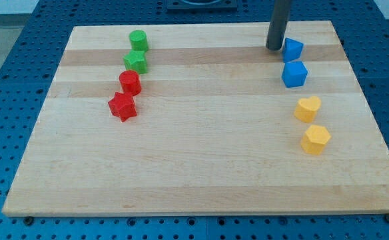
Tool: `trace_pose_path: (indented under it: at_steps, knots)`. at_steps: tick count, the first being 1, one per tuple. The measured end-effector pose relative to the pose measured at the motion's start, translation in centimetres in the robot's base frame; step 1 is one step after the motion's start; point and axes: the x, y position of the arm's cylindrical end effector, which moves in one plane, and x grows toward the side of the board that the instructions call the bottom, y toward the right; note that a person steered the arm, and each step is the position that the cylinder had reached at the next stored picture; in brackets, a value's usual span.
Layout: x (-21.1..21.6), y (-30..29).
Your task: Move the blue triangle to the left of the blue cube
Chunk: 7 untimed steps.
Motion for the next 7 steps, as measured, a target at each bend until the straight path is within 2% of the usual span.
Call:
trace_pose_path:
  at_steps: [1,2,3,4,5,6,7]
  knots:
    - [-3.0,2.2]
    - [-1.3,3.9]
    - [3.3,3.2]
    - [2.1,0.8]
    - [-0.2,1.1]
    - [0.6,2.5]
    - [5.6,-0.5]
